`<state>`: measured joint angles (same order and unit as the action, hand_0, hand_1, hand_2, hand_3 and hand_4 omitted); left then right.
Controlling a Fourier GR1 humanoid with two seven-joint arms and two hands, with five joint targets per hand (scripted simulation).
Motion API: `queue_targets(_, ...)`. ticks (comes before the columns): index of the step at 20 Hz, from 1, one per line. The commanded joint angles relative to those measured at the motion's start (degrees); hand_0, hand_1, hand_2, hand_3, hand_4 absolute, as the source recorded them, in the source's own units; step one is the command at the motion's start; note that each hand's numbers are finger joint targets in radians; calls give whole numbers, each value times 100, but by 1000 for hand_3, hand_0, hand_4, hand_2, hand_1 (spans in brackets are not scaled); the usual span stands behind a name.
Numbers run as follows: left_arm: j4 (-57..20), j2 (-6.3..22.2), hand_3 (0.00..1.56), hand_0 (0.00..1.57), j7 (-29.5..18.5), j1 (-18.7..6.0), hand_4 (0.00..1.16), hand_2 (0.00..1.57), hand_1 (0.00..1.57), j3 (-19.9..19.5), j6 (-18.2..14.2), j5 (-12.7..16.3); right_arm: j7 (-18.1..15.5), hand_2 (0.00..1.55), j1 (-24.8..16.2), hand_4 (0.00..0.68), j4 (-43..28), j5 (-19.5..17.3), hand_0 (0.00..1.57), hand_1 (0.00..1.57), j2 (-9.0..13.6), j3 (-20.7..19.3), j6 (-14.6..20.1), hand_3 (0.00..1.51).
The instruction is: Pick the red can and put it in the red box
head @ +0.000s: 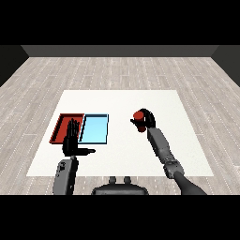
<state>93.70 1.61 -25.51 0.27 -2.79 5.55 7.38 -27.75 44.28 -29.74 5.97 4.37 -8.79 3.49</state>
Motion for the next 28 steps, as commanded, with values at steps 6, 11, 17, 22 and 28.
queue_targets(6, 403, -40, 0, 0, 421, -85, 0, 0, 0, 444, 108, -128, 325, 1469, -1132, 641, -2532, 254, 1514, 1514, 237, 233, -328, 1408)
queue_targets(11, 457, -157, 0, 0, 907, -149, 0, 0, 0, 1222, -354, -591, 981, 1429, -1481, 636, -3936, 56, 1482, 1482, -389, 732, 396, 1392)
queue_targets(17, 626, -160, 0, 0, 1496, -603, 0, 0, 0, 1570, -984, -633, 1031, 1407, -1894, 636, -4562, 371, 1449, 1449, -431, 2567, 2006, 1384)
queue_targets(22, 75, -161, 0, 0, 1379, -618, 0, 0, 0, 2383, -1497, -937, 1118, 1411, -2478, 629, -5672, 114, 1428, 1428, -412, 2646, 1881, 1387)
queue_targets(28, -302, -161, 0, 0, 1607, -1102, 0, 0, 0, 2220, -1626, -687, 1133, 1427, -2308, 611, -5707, 106, 1446, 1446, -435, 2712, 1887, 1395)
